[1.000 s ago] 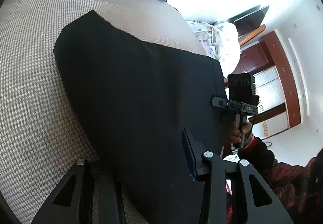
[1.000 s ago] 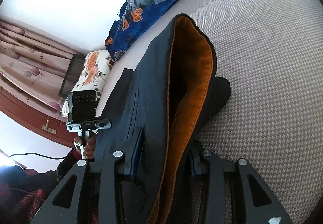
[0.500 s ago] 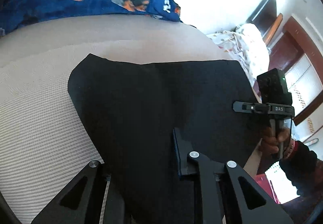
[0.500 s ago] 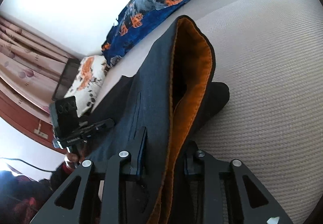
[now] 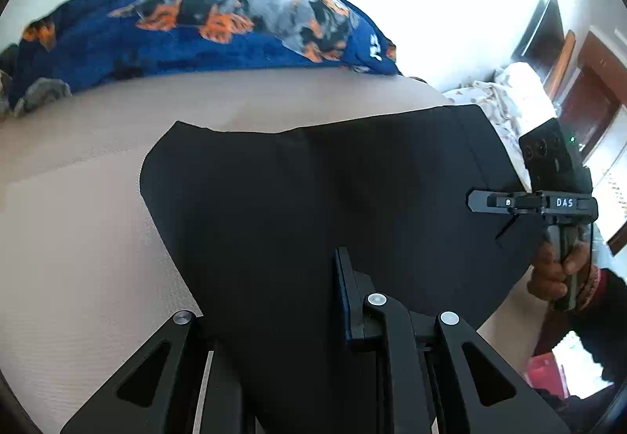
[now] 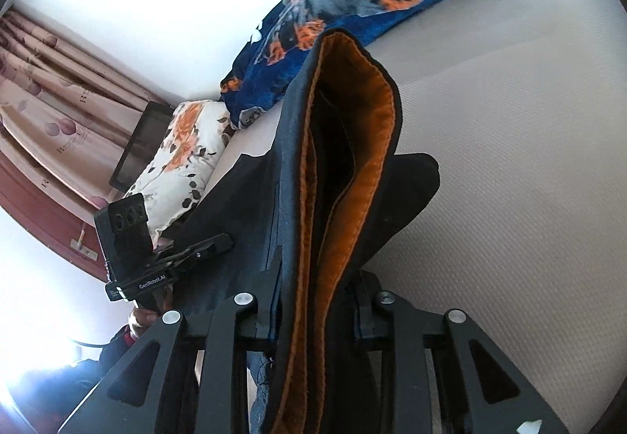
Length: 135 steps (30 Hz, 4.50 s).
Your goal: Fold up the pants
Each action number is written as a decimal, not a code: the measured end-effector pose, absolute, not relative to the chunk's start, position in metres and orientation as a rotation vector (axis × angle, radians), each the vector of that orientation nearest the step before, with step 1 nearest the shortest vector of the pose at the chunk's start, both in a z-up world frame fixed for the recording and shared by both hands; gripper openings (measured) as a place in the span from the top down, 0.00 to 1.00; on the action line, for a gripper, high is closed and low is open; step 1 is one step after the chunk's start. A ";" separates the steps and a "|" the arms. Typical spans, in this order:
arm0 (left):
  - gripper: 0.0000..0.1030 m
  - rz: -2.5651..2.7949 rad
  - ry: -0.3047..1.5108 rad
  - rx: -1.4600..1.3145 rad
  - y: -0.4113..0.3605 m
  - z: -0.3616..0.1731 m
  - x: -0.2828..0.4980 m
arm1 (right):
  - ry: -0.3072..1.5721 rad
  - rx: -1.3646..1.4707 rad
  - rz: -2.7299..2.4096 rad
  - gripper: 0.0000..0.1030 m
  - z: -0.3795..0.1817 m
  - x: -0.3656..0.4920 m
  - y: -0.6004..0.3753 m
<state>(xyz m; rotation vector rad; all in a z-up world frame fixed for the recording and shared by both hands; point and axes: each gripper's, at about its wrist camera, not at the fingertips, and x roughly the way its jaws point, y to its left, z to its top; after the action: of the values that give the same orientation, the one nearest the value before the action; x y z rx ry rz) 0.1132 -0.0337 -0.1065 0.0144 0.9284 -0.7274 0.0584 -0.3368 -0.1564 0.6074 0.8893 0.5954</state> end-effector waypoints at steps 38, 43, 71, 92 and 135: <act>0.82 -0.552 0.824 0.058 0.028 -0.099 0.230 | 0.832 0.570 0.661 0.77 -0.136 0.188 -0.260; 0.82 -0.542 0.822 0.059 0.030 -0.100 0.240 | 0.818 0.585 0.660 0.77 -0.137 0.194 -0.261; 0.61 -0.489 0.878 0.003 0.061 -0.141 0.272 | 0.938 0.619 0.569 0.71 -0.178 0.235 -0.261; 0.28 -0.329 0.887 -0.040 0.102 -0.144 0.238 | 0.940 0.588 0.409 0.35 -0.169 0.178 -0.270; 0.14 -0.200 0.835 0.050 0.097 -0.143 0.224 | 0.965 0.740 0.398 0.88 -0.168 0.126 -0.284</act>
<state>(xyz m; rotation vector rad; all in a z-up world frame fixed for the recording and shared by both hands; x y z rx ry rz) 0.2238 0.0971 -0.1432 0.0496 0.8352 -0.1996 0.1263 -0.2845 -0.1684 0.7395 0.9651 0.3979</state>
